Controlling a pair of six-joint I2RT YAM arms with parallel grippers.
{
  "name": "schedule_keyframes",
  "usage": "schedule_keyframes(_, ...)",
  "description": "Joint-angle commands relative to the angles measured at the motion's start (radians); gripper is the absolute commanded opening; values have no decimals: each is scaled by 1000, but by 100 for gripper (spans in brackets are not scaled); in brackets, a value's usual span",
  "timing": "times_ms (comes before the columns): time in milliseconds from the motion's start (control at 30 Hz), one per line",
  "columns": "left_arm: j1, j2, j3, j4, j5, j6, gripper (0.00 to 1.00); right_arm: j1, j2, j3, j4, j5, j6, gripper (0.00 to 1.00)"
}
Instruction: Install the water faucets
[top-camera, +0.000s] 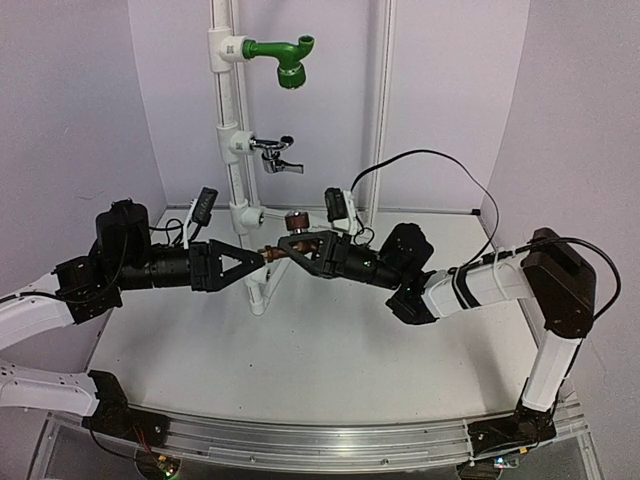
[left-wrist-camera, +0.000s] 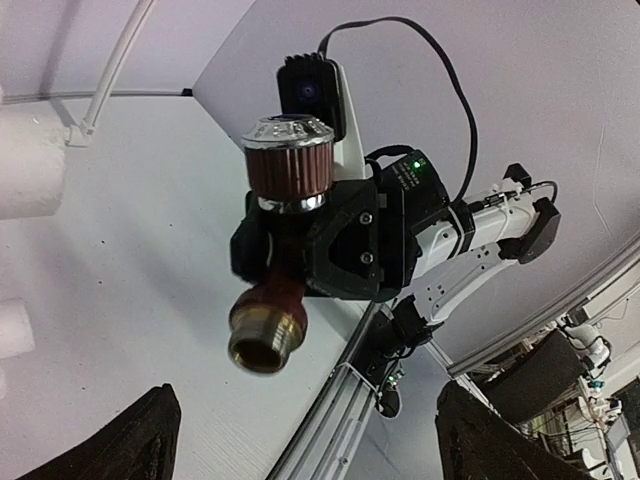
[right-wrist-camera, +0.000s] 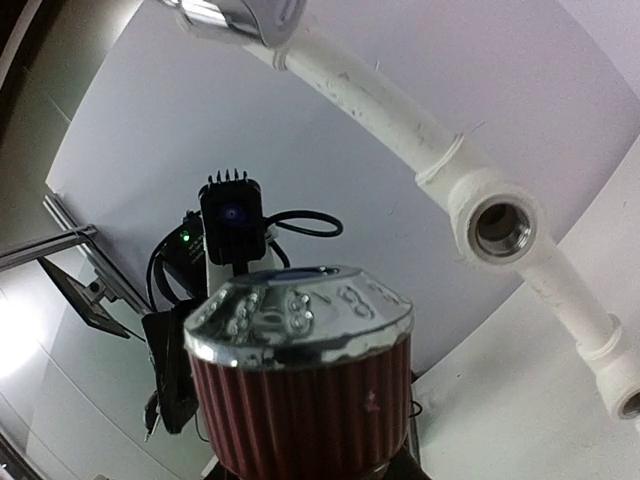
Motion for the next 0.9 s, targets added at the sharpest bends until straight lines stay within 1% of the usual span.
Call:
schedule_keyframes(0, -8, 39, 11, 155, 74, -41, 85, 36, 36, 76, 191, -14, 72, 0)
schedule_keyframes(100, -10, 62, 16, 158, 69, -43, 76, 44, 45, 83, 191, -9, 68, 0)
schedule_keyframes(333, -11, 78, 11, 159, 47, -55, 50, 57, 54, 74, 204, 12, 73, 0)
schedule_keyframes(367, -11, 81, 13, 159, 48, -55, 48, 57, 54, 71, 208, 19, 71, 0)
schedule_keyframes(433, -11, 89, 14, 158, 49, -52, 41, 58, 54, 69, 209, 25, 70, 0)
schedule_keyframes(467, -11, 91, 14, 159, 50, -50, 37, 57, 56, 69, 208, 24, 71, 0)
schedule_keyframes(600, -11, 98, 15, 159, 46, -38, 14, 58, 46, 51, 208, 29, 66, 0)
schedule_keyframes(633, -11, 98, 14, 159, 45, -32, 8, 57, 38, 41, 201, 35, 60, 3)
schedule_keyframes(667, -11, 97, 12, 158, 42, -26, 3, 55, 30, 30, 186, 38, 50, 9)
schedule_keyframes(700, -11, 95, 10, 157, 37, -18, 0, 51, 18, 21, 160, 37, 37, 15)
schedule_keyframes(767, -11, 90, 8, 151, 31, 9, 0, 38, -9, 1, 86, 27, 2, 32)
schedule_keyframes(800, -10, 86, 9, 145, 30, 27, 0, 29, -24, -9, 29, 14, -26, 42)
schedule_keyframes(867, -9, 80, 13, 134, 43, 72, 0, 6, -59, -19, -103, -36, -106, 58)
